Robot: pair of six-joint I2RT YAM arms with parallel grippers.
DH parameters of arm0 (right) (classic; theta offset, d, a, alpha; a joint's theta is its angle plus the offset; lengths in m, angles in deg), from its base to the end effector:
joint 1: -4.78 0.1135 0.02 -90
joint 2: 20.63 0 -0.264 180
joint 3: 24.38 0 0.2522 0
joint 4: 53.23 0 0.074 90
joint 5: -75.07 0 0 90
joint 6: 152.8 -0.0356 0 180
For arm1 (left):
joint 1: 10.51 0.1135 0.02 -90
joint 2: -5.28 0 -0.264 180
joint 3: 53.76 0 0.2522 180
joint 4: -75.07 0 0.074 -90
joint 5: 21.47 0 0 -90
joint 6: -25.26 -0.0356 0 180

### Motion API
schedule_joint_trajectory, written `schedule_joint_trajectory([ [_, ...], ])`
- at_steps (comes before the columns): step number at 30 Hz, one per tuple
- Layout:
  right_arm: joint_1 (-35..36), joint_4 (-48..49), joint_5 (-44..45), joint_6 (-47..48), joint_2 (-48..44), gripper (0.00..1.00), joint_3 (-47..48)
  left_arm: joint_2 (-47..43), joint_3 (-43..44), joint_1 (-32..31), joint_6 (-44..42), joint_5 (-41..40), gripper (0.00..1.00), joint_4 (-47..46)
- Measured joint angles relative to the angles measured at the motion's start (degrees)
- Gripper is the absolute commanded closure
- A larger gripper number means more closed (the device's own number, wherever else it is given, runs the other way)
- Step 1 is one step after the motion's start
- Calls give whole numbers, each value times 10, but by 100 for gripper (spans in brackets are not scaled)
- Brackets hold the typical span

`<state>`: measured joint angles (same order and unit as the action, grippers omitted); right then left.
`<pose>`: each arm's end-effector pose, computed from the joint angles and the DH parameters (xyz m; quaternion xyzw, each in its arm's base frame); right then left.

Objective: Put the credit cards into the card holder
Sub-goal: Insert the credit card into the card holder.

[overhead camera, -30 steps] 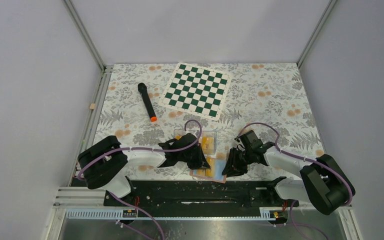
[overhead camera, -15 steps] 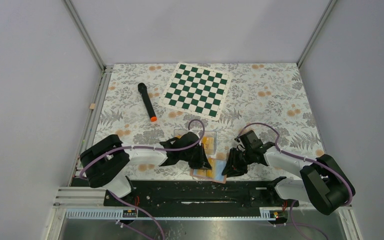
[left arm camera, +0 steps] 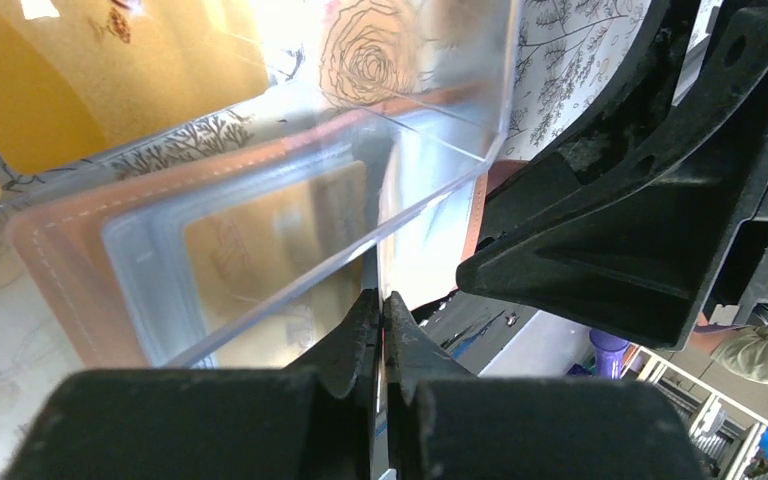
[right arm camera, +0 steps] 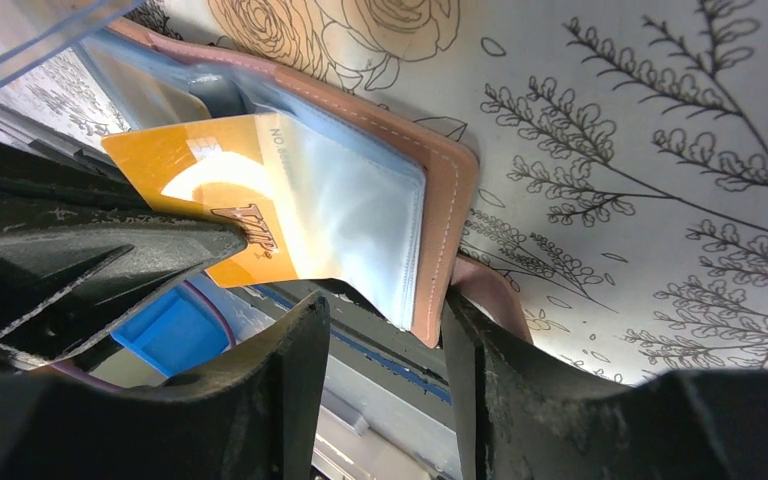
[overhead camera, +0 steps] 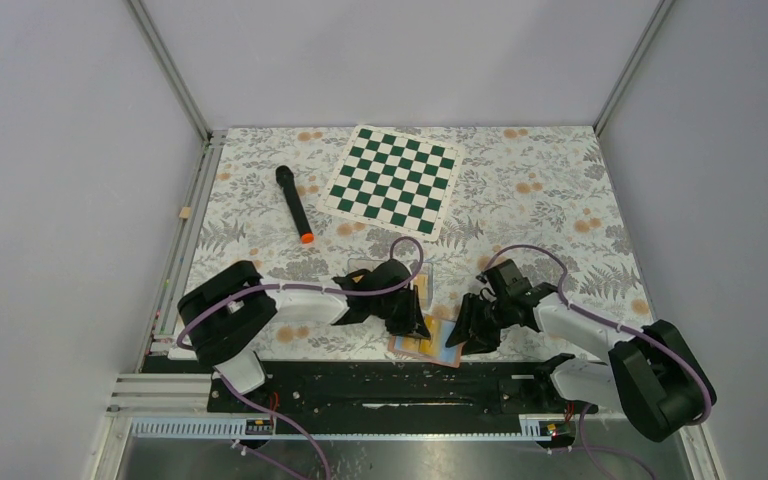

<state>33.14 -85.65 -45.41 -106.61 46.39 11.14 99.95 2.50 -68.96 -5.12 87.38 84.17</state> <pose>0.1480 0.1004 0.1308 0.0676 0.9394 0.3352 0.0251 0.1534 -0.2718 0.1405 0.0499 0.9200 -0.3850 0.0530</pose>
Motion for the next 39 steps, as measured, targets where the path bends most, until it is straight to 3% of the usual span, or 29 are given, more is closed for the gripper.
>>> schedule_joint_trajectory([
  [4,0,-15,4,8,18,45,15,2,24,-1,-16,-4,100,42],
  [7,0,-31,19,16,21,40,28,6,39,-2,-30,-7,90,67],
  [13,-9,-53,50,32,22,40,47,15,62,-3,-50,-21,86,115],
  [20,-14,-67,54,49,54,44,69,30,99,-10,-72,-36,68,167],
  [39,-17,-59,52,62,57,53,65,77,173,-40,-71,-56,62,220],
])
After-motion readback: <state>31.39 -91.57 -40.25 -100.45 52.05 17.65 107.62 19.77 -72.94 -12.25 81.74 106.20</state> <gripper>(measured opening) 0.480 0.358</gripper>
